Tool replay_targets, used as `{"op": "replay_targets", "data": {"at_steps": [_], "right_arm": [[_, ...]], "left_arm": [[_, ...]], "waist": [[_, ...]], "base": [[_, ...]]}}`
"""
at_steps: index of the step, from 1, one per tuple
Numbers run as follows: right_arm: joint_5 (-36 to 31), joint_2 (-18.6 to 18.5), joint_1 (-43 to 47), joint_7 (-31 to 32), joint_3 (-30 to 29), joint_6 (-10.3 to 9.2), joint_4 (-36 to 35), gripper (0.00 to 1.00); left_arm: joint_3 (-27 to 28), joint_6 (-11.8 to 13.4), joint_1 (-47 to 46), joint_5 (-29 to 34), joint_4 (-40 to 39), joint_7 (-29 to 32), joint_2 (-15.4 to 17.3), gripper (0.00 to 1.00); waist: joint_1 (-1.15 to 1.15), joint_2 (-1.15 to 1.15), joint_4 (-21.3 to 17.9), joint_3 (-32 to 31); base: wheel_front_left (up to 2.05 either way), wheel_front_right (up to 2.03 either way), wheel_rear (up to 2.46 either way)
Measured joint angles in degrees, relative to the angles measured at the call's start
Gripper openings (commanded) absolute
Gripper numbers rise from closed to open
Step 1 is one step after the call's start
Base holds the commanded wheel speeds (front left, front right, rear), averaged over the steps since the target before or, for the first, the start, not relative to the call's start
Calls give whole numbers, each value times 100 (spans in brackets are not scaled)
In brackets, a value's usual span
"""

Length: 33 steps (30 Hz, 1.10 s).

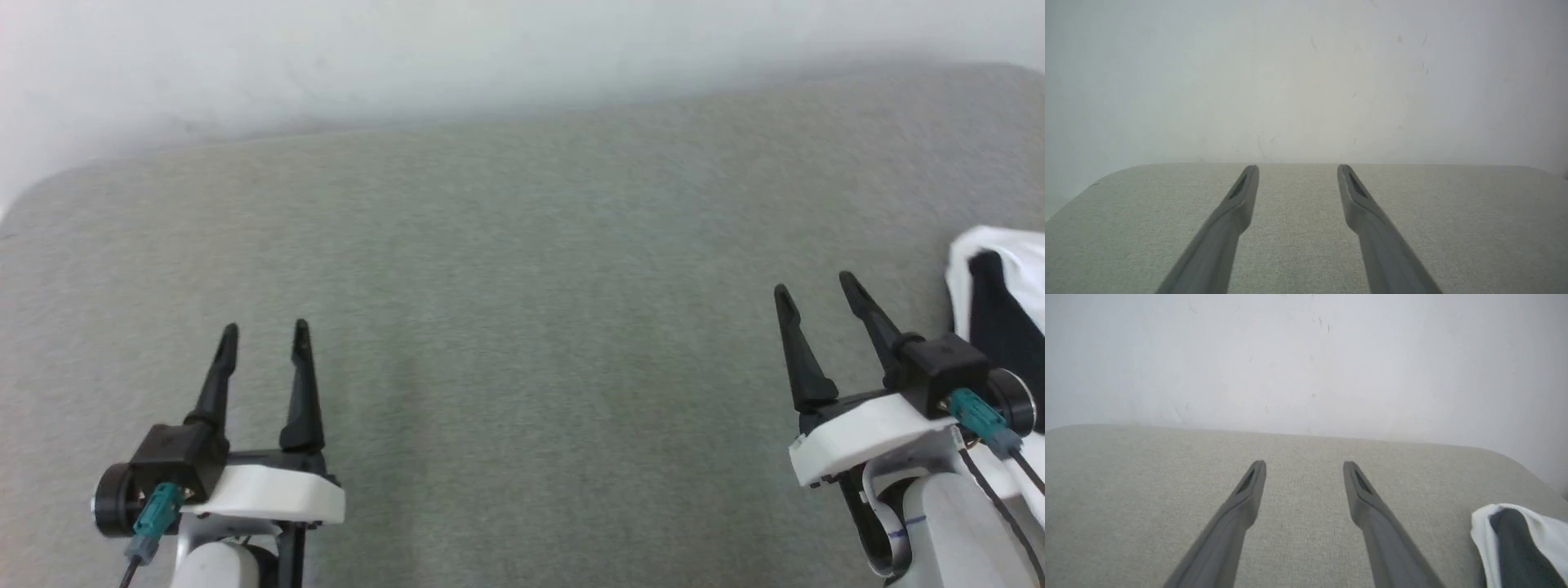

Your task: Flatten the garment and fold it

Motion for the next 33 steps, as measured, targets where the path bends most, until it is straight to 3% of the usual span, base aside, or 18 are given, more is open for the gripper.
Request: {"op": "replay_targets", "data": {"at_steps": [10, 26, 27, 33], "right_arm": [[293, 185, 1046, -41, -79, 0, -1033, 100], [525, 199, 1250, 16, -66, -1, -936, 100], [525, 197, 1250, 16, -66, 0, -938, 0], [522, 194, 1249, 19, -70, 0, -938, 0]], "left_arm": [[143, 1, 411, 94, 116, 0, 41, 100], [5, -62, 612, 151, 393, 1, 62, 100], [7, -58, 612, 147, 392, 8, 58, 0], [7, -58, 612, 147, 387, 41, 55, 0]], "waist": [[0, 0, 272, -445], [1, 0, 310, -629], [0, 0, 311, -630], [1, 0, 319, -640]], "base": [[0, 0, 0], [0, 0, 0], [0, 0, 0], [0, 0, 0]]}}
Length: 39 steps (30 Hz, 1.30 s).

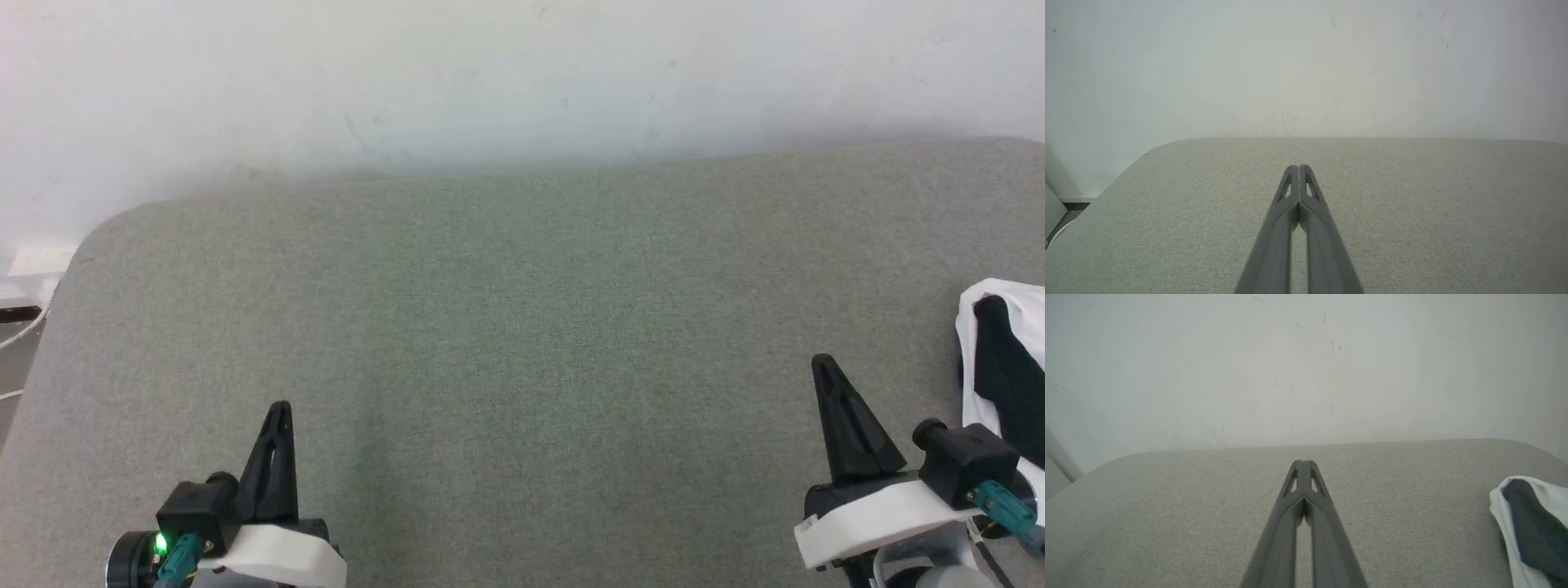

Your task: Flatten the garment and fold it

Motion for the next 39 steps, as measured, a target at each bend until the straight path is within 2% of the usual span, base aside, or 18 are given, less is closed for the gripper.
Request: {"op": "replay_targets", "data": {"at_steps": [39], "right_arm": [[-305, 1, -10, 250, -31, 0, 4, 0]], "left_arm": [[-15, 5, -19, 237, -183, 442, -96, 0]], "waist": [[0, 0, 79, -91]], "base": [[0, 0, 0]]}}
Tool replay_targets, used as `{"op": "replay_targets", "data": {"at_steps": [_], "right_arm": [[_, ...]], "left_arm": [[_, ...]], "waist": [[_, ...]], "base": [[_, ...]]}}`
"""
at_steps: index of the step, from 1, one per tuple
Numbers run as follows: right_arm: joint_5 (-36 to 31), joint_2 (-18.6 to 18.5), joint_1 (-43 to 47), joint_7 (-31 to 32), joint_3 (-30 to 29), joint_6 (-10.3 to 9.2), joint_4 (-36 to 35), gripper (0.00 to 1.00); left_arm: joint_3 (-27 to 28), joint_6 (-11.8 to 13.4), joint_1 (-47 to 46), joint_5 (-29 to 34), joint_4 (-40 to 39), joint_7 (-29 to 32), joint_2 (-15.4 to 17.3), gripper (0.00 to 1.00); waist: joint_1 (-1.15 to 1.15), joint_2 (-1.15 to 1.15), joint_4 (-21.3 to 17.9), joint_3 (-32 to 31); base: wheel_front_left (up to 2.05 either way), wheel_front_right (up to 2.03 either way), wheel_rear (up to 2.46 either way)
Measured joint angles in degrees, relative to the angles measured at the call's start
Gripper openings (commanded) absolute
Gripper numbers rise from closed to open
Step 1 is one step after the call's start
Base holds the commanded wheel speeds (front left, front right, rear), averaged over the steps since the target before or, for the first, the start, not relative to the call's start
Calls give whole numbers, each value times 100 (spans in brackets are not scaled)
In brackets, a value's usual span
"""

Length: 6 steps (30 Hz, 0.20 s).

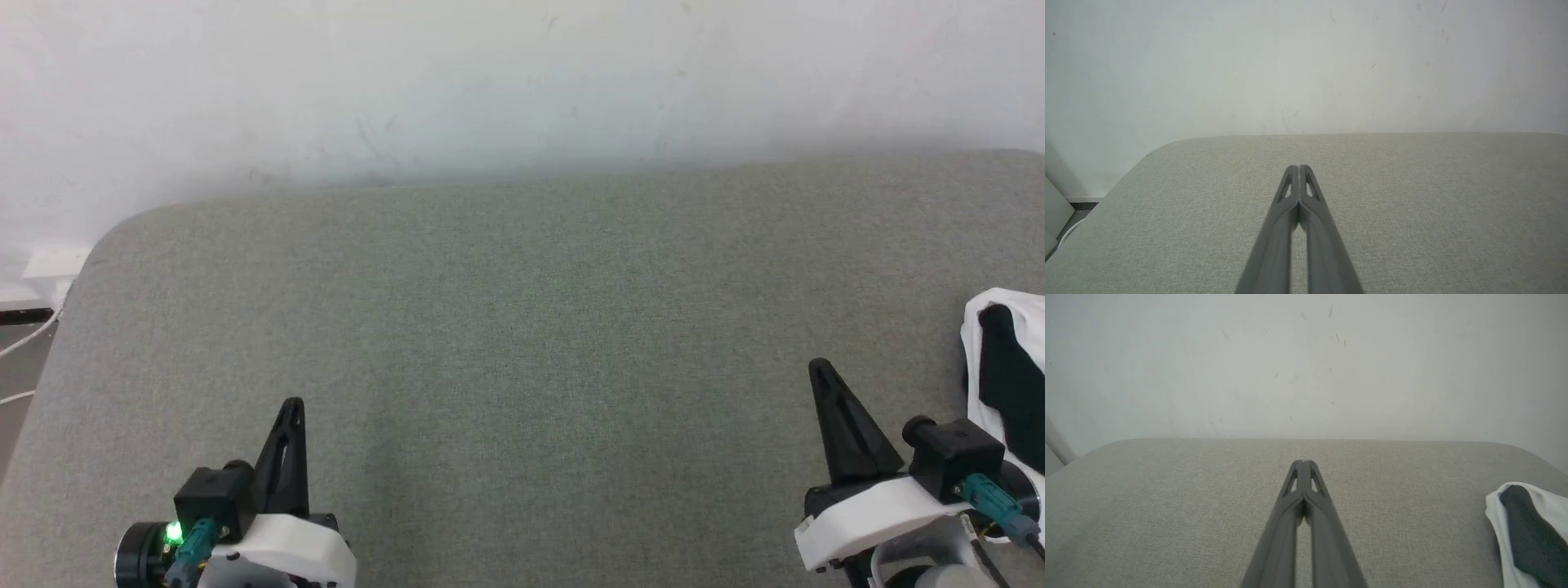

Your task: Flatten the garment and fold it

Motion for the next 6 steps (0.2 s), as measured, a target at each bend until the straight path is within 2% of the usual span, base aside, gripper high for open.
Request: {"op": "replay_targets", "data": {"at_steps": [6], "right_arm": [[-51, 0, -3, 46, -5, 0, 2, 0]], "left_arm": [[-5, 0, -3, 27, -32, 88, -18, 0]], "waist": [[0, 0, 12, -14]], "base": [[0, 0, 0]]}}
